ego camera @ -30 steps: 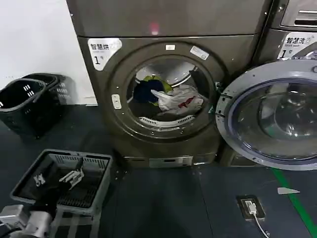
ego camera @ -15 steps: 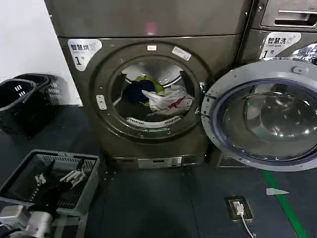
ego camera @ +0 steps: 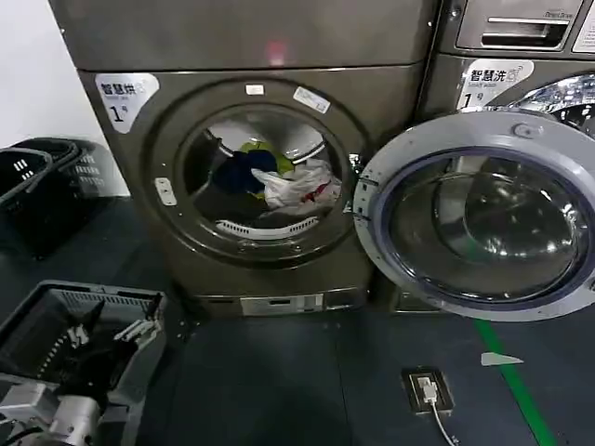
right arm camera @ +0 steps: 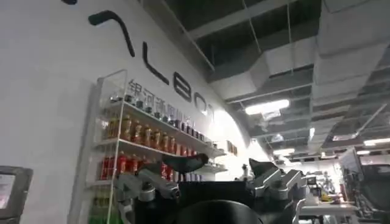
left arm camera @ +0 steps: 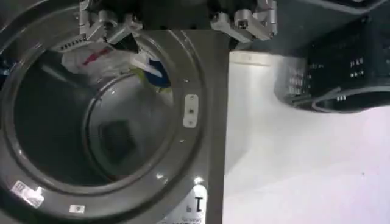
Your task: Grasp the clothes from the dryer.
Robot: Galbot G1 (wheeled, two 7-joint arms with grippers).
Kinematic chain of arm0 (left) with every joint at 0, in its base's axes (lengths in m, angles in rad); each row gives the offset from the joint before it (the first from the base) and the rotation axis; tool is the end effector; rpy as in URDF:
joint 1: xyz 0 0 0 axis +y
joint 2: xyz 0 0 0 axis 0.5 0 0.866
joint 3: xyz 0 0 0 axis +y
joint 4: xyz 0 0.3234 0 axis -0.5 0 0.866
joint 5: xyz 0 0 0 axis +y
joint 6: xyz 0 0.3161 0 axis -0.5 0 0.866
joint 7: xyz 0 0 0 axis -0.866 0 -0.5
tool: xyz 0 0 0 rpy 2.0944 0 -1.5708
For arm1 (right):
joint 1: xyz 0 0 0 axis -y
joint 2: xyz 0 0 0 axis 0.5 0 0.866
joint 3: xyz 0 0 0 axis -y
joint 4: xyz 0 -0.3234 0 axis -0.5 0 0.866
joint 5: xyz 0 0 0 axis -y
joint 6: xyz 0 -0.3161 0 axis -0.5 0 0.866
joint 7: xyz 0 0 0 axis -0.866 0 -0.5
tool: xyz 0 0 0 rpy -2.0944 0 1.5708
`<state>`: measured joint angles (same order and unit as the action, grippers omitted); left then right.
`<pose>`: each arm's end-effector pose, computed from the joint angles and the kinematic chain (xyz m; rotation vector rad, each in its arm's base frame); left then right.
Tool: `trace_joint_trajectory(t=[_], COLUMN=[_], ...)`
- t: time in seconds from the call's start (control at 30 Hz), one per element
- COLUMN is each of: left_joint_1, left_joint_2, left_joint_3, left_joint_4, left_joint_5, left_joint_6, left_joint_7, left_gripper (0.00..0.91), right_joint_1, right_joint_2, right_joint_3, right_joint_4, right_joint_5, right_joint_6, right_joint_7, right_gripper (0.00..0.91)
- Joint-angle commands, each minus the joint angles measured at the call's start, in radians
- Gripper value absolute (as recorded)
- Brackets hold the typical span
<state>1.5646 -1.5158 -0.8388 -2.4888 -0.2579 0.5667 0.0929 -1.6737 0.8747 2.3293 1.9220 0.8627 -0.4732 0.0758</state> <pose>0.1246 0.0634 -0.1502 0.0724 -3.0038 0.0765 -0.0440 -0.3591 0.0570 1.3843 2.3185 -0.3173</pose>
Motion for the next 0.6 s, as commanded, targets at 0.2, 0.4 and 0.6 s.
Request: trace_joint_trajectory(t=[0.2, 0.4, 0.6], left_joint_1=[-0.001, -0.003, -0.007], left_joint_2=[0.001, 0.000, 0.001], left_joint_3=[0.006, 0.007, 0.013], left_joint_4=[0.001, 0.000, 0.001], left_joint_5=[0.000, -0.001, -0.001], left_joint_6=[-0.001, -0.003, -0.010], left_joint_7=[0.003, 0.007, 0.016], left_gripper=[0.907, 0.907, 0.907], right_joint_1=[-0.002, -0.005, -0.006], right_joint_2=[0.002, 0.002, 0.008], right_joint_3=[-0.001, 0.000, 0.003], right_joint_4=[0.004, 0.000, 0.002], right_joint_5=[0.001, 0.007, 0.015], right_joint_6=[0.006, 0.045, 0.048], right_joint_7=[0.000, 0.001, -0.028], right_gripper=[0.907, 0.907, 0.907])
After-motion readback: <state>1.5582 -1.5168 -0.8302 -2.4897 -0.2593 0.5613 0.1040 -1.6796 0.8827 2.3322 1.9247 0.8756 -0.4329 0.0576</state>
